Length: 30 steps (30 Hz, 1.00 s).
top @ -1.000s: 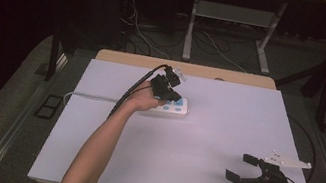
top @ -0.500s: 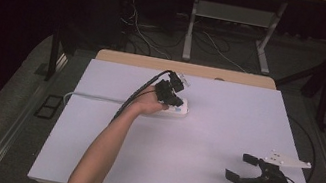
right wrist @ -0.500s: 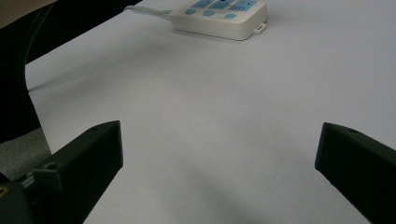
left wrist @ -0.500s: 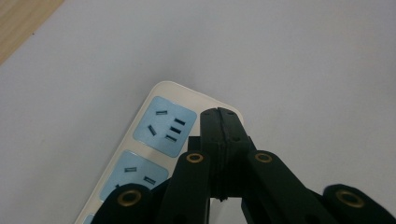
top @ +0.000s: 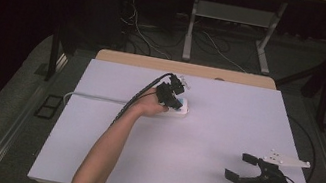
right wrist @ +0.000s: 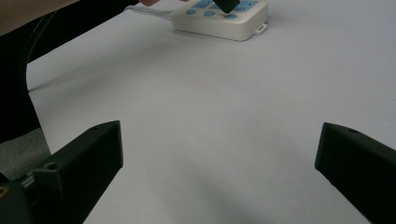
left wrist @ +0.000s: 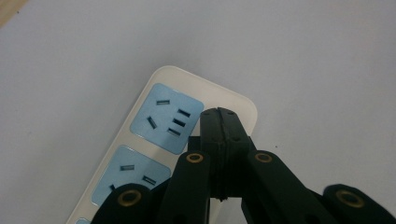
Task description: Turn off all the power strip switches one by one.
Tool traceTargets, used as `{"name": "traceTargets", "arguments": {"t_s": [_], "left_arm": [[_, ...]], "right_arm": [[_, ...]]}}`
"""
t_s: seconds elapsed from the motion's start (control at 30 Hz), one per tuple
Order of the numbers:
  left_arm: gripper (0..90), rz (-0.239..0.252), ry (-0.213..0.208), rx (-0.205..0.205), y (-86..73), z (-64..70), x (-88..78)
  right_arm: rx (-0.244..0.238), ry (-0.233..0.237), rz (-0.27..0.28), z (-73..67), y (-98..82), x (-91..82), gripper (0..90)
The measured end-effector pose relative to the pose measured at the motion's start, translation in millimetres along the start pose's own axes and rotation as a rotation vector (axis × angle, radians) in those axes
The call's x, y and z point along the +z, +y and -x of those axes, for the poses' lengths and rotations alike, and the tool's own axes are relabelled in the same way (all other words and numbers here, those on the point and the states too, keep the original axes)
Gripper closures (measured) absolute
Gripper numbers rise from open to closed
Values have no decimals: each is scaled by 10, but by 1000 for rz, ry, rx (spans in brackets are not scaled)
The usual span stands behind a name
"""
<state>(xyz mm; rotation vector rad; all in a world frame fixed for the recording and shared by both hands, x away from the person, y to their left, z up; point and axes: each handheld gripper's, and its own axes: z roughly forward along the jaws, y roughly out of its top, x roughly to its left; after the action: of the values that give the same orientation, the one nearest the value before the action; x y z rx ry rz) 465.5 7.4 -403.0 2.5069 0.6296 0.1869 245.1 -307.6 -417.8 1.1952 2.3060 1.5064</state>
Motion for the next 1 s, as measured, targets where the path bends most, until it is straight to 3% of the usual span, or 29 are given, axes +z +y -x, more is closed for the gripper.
{"name": "traceTargets", "arguments": {"t_s": [0.23,0.33,0.53,0.93,1.0], "left_arm": [[895,22,-20,-36,-26,-32,11],[895,12,2,-36,-38,-42,7],[896,54,-44,-98,-104,-96,3],[899,74,-60,-123,-143,-109,7],[900,64,-53,-110,-121,-78,23]], "right_arm": [[0,-1,1,-1,-1,-1,7],[0,-1,-1,-7,-3,-5,7],[-5,1,-4,-15,-2,5,7],[-9,0,-8,-20,-2,9,7],[-11,1,-9,-19,-4,7,7]]}}
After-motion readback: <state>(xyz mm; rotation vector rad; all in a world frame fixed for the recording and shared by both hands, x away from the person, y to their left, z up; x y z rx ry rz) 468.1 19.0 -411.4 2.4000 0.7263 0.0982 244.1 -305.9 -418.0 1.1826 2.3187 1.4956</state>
